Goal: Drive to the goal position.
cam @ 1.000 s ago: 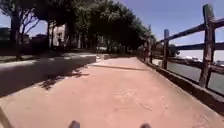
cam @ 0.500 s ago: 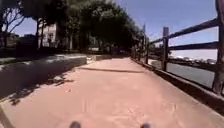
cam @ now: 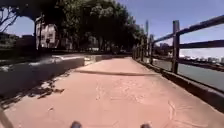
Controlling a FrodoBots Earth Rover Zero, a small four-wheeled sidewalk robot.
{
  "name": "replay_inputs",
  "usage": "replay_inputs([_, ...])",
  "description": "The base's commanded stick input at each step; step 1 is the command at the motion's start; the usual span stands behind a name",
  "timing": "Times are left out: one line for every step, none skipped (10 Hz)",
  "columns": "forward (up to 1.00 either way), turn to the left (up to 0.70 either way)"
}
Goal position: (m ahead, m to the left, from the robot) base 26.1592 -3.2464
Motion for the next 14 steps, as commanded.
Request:
replay_inputs([1.00, -0.24])
replay_inputs([1.00, 0.00])
replay_inputs([1.00, 0.00])
replay_inputs([1.00, 0.00])
replay_inputs([1.00, 0.00])
replay_inputs([1.00, 0.00])
replay_inputs([1.00, 0.00])
replay_inputs([1.00, 0.00])
replay_inputs([0.88, 0.00])
replay_inputs([0.65, 0.00])
replay_inputs([0.32, 0.00])
replay_inputs([0.00, 0.00])
replay_inputs([0.00, 0.00])
replay_inputs([0.00, 0.00])
